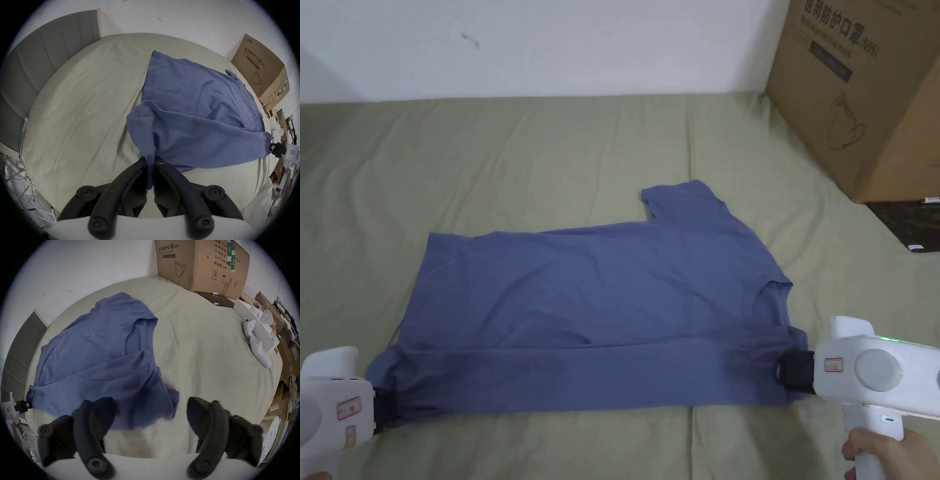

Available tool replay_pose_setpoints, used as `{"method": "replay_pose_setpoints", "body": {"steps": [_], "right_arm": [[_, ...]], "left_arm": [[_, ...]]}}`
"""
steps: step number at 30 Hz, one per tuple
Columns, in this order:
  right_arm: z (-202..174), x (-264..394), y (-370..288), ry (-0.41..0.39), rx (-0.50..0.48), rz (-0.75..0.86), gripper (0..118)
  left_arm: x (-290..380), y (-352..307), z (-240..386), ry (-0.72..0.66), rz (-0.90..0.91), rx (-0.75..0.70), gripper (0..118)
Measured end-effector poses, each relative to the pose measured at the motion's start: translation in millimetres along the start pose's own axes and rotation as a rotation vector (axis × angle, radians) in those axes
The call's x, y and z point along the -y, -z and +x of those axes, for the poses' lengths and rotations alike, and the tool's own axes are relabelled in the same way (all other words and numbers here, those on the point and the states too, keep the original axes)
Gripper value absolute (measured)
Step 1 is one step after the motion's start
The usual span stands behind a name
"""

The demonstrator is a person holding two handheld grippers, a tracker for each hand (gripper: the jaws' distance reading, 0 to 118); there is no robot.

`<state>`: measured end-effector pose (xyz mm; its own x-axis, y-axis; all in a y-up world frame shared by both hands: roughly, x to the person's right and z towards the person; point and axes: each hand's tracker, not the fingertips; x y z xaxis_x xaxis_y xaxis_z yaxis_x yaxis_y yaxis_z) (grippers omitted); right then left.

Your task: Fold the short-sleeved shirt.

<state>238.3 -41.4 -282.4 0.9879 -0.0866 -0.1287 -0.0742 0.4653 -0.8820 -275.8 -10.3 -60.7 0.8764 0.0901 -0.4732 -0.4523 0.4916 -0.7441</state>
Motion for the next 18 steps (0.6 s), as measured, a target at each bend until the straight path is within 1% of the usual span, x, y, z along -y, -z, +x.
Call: {"method": "replay_pose_setpoints", "body": {"steps": [1,2,3,4,5,7,9,11,12,15,18], "right_arm": [[-2.1,0.9,7.2,0.003,0.002,-0.016,20],[-4.8,4.3,12.7,0.008,-0.024,-0.036,10],[-5.8,5.6,15.5,0.013,-0.013,-0.02,10],[-10.8,5.6,10.2,-0.033,0.045,0.012,10],[-14.5,5.5,4.1,-0.066,0.04,0.026,10],[-13.2,4.3,-5.6,-0.078,0.025,0.034,10],[-6.1,0.0,-17.0,-0.07,0.012,0.045,10],[-1.0,-1.9,-36.5,-0.02,-0.046,0.057,10],[1.6,-2.3,-43.9,-0.003,-0.054,0.071,10],[7.4,1.3,-63.3,0.001,-0.06,0.073,10],[14.3,13.3,-76.7,-0.016,-0.05,0.071,10]], "left_arm": [[-0.3,-0.7,-1.2,-0.007,0.0,0.005,5],[-0.7,-1.4,-1.7,-0.014,-0.003,0.017,5],[-0.9,-2.4,-1.3,-0.014,-0.006,0.033,5],[-0.1,-5.2,-0.5,0.001,-0.001,0.02,5],[-0.2,-7.0,0.8,0.024,-0.003,0.008,5],[-1.0,-12.7,3.9,0.056,0.001,0.005,5],[-2.9,-20.1,2.6,0.071,0.011,0.009,5],[-3.8,-31.6,0.6,0.064,0.035,0.024,5],[-4.5,-35.6,-3.2,0.061,0.039,0.033,5],[-1.4,-49.9,-4.4,0.078,0.053,0.023,5],[12.6,-59.8,-5.7,0.142,0.036,-0.007,5]]}}
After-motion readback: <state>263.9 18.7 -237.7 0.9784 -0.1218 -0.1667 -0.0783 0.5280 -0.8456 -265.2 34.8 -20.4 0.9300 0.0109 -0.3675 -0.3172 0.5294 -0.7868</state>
